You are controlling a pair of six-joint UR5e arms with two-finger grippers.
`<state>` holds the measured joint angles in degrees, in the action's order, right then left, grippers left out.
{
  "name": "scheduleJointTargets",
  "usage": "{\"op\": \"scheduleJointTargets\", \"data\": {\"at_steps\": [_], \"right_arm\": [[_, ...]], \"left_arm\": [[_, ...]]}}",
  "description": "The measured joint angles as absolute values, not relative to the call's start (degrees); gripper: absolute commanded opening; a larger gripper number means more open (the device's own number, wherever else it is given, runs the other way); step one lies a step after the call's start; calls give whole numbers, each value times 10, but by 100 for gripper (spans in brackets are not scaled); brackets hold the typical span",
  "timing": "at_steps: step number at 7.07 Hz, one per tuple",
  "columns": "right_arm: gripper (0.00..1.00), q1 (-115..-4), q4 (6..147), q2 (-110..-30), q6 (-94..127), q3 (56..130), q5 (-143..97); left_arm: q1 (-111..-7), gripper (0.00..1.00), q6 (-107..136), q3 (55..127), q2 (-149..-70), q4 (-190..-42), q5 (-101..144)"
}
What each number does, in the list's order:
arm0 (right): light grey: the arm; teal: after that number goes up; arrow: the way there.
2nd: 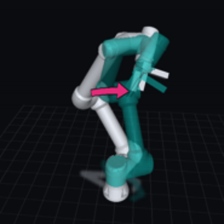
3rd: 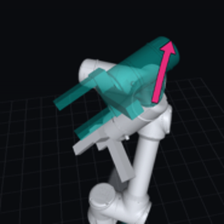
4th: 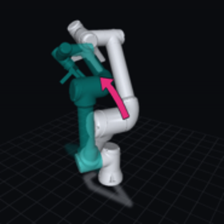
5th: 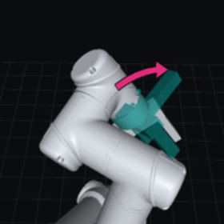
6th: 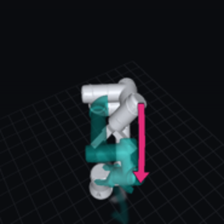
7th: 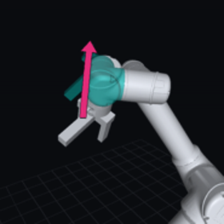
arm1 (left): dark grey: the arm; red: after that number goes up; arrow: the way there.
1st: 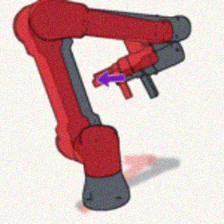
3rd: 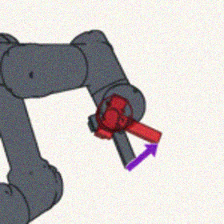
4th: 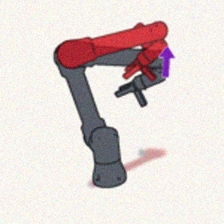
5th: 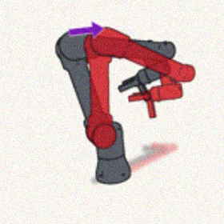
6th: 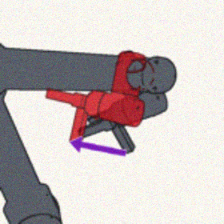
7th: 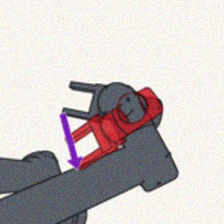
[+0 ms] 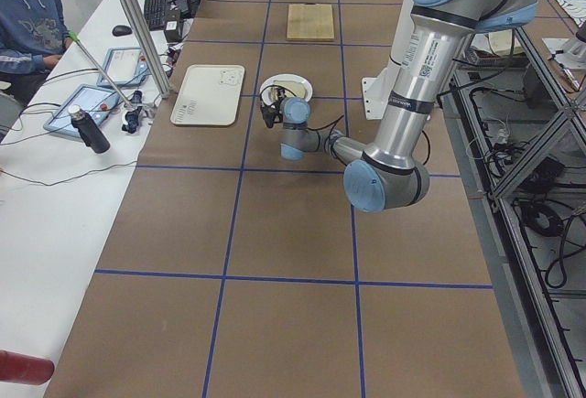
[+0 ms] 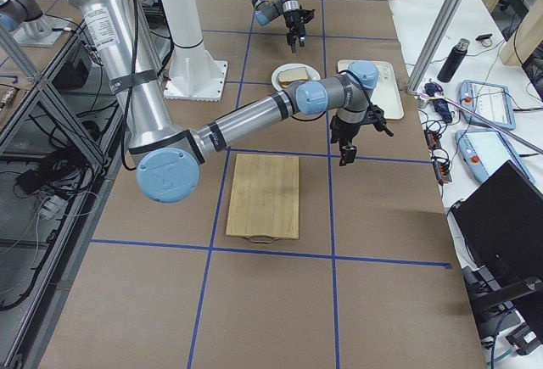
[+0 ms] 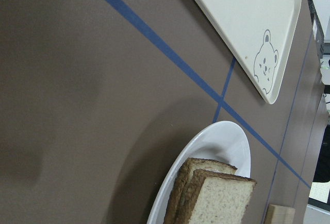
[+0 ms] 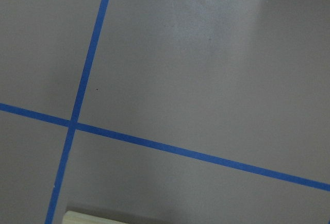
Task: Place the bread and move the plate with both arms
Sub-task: 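Move the left gripper to the plate rim while the right arm withdraws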
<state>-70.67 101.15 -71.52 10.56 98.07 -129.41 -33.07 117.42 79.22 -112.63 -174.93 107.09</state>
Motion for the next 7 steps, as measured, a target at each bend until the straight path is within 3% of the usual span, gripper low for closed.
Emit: {"op": "scheduleJointTargets", "data": {"at_steps": [2,7], "right_arm": [[100,-704,1014,-720,109,991,-1296],[100,-695,1015,-722,110,997,-1300]], "left_arm": [[-297,95,1191,793,-1127,-1751,1004],[-253,82,1192,787,-1134,-1748,976]]}}
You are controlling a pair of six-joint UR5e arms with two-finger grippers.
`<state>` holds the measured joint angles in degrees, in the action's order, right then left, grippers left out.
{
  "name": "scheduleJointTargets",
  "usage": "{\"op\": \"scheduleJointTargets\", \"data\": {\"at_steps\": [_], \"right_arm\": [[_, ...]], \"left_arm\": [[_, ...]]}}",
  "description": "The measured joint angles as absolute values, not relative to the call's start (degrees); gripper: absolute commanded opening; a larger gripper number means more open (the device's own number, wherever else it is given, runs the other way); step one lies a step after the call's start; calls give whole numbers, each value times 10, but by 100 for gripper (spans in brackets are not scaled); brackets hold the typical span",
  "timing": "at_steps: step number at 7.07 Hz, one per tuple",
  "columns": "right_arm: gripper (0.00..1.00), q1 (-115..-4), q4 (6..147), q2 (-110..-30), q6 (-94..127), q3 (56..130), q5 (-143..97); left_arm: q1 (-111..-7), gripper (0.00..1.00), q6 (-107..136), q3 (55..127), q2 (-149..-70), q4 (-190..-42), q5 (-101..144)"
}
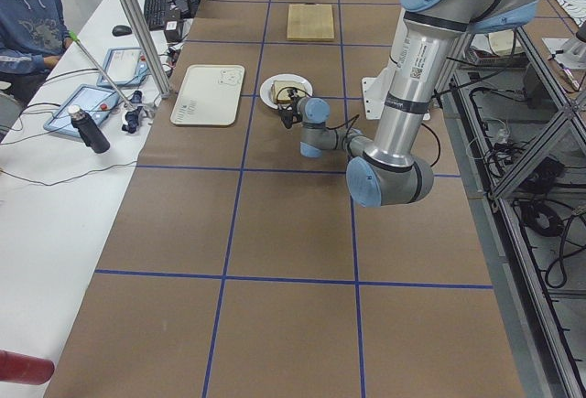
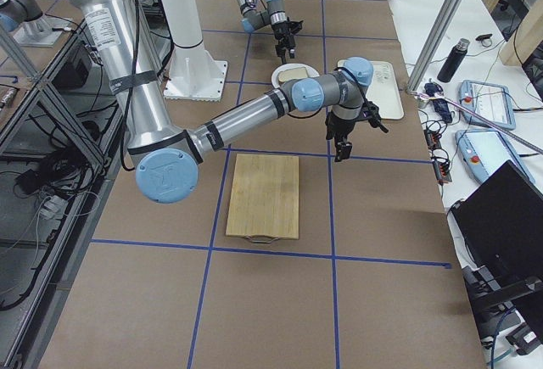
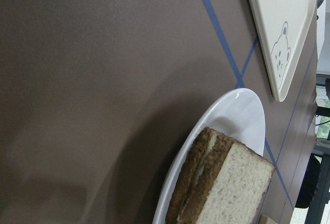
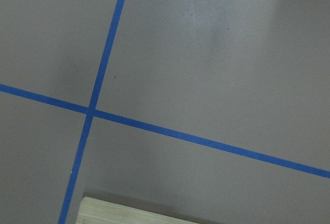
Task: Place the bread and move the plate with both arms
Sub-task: 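Move the left gripper to the plate rim while the right arm withdraws, then grip the plate rim with the left gripper and slide it onto the tray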
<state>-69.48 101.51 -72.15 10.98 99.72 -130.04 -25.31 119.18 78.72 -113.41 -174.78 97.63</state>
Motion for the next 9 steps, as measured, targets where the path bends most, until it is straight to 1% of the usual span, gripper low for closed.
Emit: {"op": "scheduleJointTargets", "data": {"at_steps": [1,3,4,5,6,7,8,9], "right_arm": [[100,-694,1015,-722,110,997,-1301],[100,-691,1015,-722,110,998,-1301],[100,-691,1015,-722,110,999,-1301],[100,-690,1015,-722,110,1000,-1301],[100,-690,1015,-722,110,1000,-1301],[100,-689,1015,-722,110,1000,-1300],[100,-689,1015,-722,110,1000,-1299],[100,-689,1015,-722,110,1000,-1298]], "left_arm": [[-249,78,1192,783,-1142,-1746,973],[-236,45,1192,767,-1159,-1746,956],[-234,32,1192,764,-1162,-1746,951],[-233,26,1192,763,-1163,-1746,949],[-232,22,1192,762,-1163,-1746,948],[-232,5,1192,762,-1163,-1746,948],[-232,0,1192,762,-1163,-1746,948],[-232,0,1192,764,-1163,-1747,948]]}}
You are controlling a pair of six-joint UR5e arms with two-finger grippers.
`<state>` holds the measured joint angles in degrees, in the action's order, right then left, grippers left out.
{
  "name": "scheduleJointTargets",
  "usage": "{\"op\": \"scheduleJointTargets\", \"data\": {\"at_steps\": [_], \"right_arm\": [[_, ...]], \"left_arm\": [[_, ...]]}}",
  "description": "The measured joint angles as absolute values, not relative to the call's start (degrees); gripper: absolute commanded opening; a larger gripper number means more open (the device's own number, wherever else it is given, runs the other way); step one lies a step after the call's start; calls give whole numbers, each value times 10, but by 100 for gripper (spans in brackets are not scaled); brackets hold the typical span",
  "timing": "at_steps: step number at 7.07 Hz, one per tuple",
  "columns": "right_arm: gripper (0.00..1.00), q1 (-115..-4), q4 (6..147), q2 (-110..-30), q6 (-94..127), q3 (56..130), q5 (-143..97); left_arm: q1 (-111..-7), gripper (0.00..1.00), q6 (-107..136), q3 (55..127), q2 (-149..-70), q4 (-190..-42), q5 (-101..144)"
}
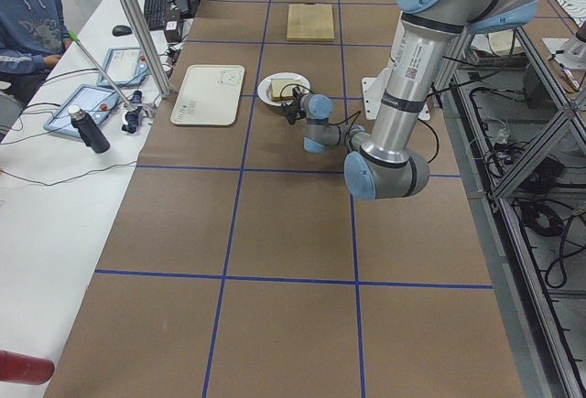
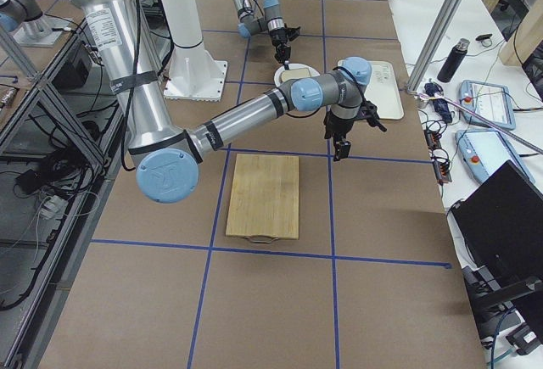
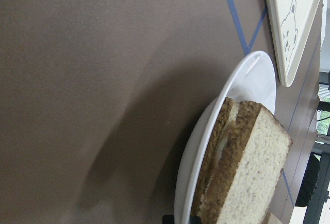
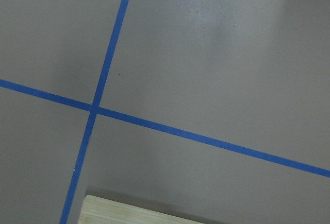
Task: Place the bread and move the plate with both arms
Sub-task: 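Grip the plate rim with the left gripper and slide it onto the tray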
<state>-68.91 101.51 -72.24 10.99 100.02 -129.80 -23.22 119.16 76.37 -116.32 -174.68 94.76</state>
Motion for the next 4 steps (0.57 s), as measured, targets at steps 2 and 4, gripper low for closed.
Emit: {"op": "scheduleJointTargets", "data": {"at_steps": [2,4], "right_arm": [[100,-689,1015,-722,110,1000,-1298],[100,-688,1015,-721,110,1000,-1298]], "left_arm": [[-234,0,1192,775,-1164,-1752,944],[-240,0,1193,796,-1176,-1750,906]]}}
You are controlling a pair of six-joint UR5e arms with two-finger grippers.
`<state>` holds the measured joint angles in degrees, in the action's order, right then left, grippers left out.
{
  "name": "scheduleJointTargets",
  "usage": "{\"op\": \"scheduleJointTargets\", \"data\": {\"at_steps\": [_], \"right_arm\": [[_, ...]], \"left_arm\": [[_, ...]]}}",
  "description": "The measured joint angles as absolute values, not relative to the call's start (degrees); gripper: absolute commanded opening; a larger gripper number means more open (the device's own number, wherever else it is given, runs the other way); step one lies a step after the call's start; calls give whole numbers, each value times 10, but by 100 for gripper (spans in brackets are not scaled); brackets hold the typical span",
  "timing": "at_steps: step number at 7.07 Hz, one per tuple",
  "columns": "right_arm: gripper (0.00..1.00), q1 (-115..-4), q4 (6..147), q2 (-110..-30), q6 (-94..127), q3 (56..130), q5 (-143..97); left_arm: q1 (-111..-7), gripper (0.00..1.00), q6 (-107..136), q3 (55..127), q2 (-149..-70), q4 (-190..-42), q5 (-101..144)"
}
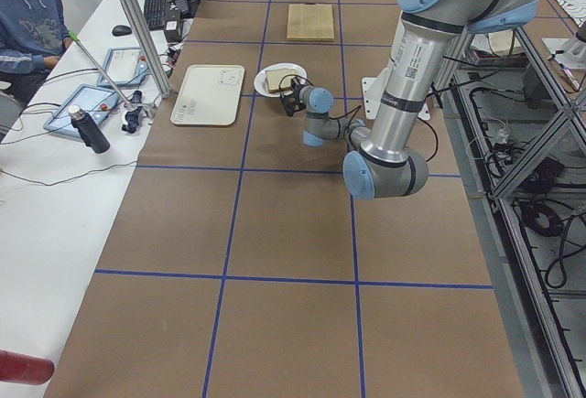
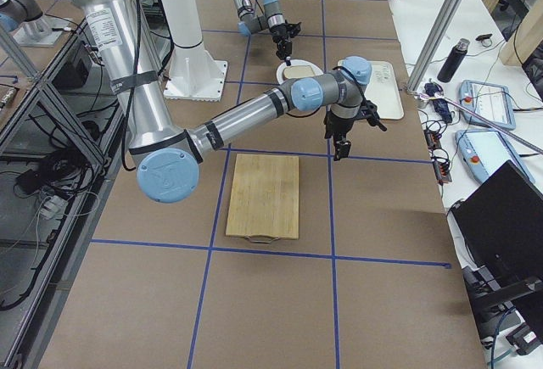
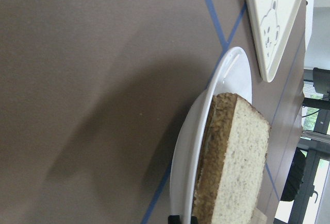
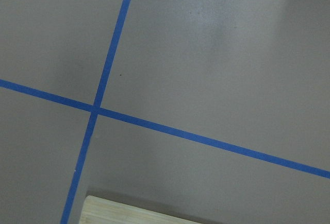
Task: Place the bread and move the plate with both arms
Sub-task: 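Grip the plate rim with the left gripper and slide it onto the tray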
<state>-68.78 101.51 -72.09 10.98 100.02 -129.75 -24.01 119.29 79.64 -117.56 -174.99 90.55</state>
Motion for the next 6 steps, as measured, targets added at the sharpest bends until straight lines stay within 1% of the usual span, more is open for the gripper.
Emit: {"op": "scheduleJointTargets", "data": {"at_steps": [2,3,4,6], "right_arm": [[100,-687,1015,-722,110,1000,-1299],[100,-687,1015,-722,110,1001,-1301],[100,-687,1015,-727,110,1004,-1302],[100,-688,1015,-752,111,1030,-1303]], "left_arm": [[-245,0,1198,788,-1214,-1714,821],[-249,0,1200,766,-1251,-1669,774],[-253,0,1214,723,-1296,-1629,721],[-257,0,1296,613,-1377,-1585,602]]}}
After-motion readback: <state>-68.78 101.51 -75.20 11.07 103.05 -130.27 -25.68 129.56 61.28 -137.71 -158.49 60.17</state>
